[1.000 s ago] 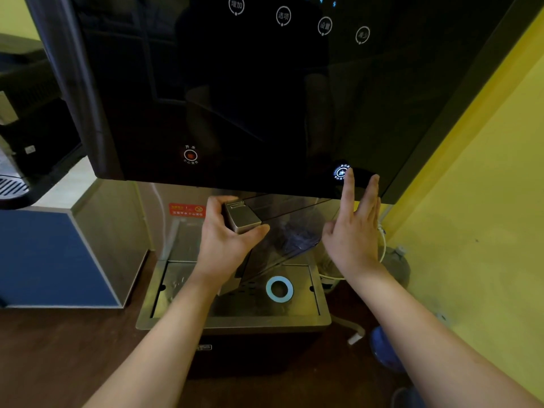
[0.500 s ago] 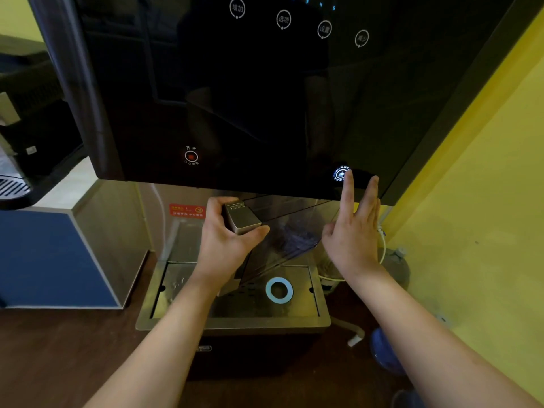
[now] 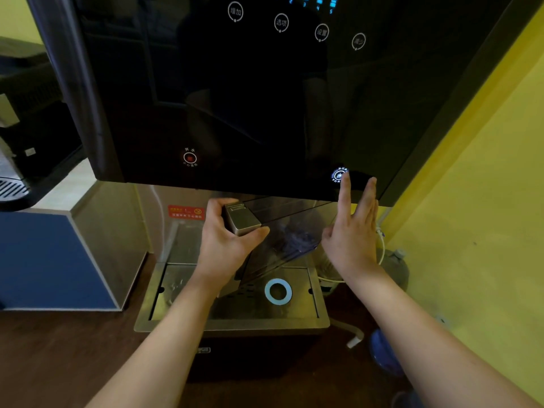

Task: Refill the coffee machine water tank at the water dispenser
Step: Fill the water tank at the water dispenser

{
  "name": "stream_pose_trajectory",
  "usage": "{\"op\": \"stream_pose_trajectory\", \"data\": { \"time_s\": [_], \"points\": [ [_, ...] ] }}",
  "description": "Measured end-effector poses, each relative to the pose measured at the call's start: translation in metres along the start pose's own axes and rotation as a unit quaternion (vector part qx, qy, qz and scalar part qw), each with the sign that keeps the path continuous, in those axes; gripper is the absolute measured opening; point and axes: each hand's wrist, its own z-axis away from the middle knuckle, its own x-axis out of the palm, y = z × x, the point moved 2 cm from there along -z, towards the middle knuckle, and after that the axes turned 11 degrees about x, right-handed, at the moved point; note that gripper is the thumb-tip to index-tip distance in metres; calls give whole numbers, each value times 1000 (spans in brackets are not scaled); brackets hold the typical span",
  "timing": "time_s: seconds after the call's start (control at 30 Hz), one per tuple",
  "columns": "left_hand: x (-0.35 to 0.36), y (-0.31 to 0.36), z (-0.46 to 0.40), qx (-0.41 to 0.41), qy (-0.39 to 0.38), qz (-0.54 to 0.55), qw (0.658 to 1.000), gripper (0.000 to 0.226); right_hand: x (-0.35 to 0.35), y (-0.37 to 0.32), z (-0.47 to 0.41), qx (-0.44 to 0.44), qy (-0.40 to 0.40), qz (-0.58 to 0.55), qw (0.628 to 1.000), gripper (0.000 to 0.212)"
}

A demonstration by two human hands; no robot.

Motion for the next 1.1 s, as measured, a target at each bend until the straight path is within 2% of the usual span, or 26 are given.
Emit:
{"op": "stream_pose_trajectory", "data": {
  "time_s": [0.23,0.33,0.4,0.5,0.6,0.73,0.93,1.1],
  "points": [
    [-1,2,-1,1,4,3,1000,65,-1,3,-1,5,-12,19,1000,100],
    [-2,2,0,0,2,4,1000,64,-7,6,1,-12,24,13,1000,86],
    [-4,2,2,3,4,-5,1000,65,-9,6,4,-63,36,-11,997,71],
    [-7,5,5,7,2,-18,1000,67,-7,4,12,-164,-23,-40,985,56],
    [-14,13,13,12,-8,-23,1000,63,0,-6,17,-227,-94,-50,968,53],
    [-31,20,25,16,-20,-51,998,61,11,-29,21,-259,-174,-56,949,63],
    [-87,29,36,-5,-8,-89,996,65,32,-75,23,-283,-345,-24,895,83],
    [-158,44,46,-28,26,-104,994,62,33,-155,32,-293,-389,-8,873,89]
  ]
}}
